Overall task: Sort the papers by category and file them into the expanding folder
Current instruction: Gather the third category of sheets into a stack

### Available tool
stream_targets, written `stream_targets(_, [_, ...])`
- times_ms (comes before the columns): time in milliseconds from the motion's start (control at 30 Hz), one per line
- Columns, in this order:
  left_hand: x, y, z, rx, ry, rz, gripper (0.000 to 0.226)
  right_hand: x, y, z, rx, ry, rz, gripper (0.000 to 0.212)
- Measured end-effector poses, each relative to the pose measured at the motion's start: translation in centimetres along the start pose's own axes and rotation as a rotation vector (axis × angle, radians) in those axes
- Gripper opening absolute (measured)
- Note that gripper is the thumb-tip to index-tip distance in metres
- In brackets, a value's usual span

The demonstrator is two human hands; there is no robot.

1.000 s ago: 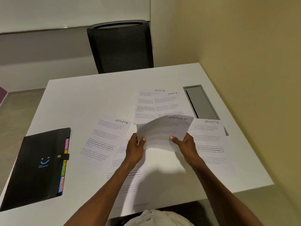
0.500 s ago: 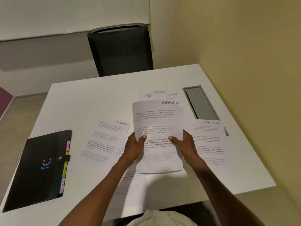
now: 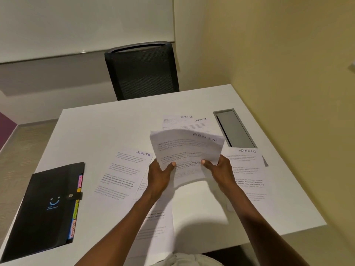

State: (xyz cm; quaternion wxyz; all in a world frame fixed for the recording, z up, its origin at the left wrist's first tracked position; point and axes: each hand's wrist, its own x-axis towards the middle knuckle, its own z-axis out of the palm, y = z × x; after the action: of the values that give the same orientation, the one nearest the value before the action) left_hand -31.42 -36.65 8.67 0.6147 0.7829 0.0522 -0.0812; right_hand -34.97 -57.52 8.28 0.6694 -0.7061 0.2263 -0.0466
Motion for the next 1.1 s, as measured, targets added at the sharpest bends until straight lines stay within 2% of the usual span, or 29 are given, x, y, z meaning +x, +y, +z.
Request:
stream_targets(300, [-2.7,-5.2,2.5,0.034,-0.026,-0.169,0.026,-2.7,4.8,-0.8,0.002,0.015,0.113,0.032])
stream_targets(500, [-1.8,-5.0,2.8,0.126,-0.043,-0.142,0.028,-2.4,5.0,-1.2,-0.051,0.009,0.123,0.033])
stream_targets(633, [-0.7,-3.5,2.0,0.104,-0.048,-0.123,0.026,-1.9,3.1,-0.9,-0.089,0.009,0.042,0.032])
stream_targets(767, [0.1,-2.3,-0.5,0.010,-0.105,-0.122,0.027,-1.4,1.2,0.5,-0.271,-0.011,-0.107,0.040])
stream_targets(933, [0.9,-2.5,-5.5,-0.082,-0.137,-0.198,0.027,-2.0,-0.9,4.5,-0.361,-0.129,-0.238,0.046])
stream_targets(1100, [0.8,-4.0,-11.6,-0.087,-0.078,-0.255,0.033,-2.6,-2.1,9.9,-0.430,-0.252,-0.270,0.044])
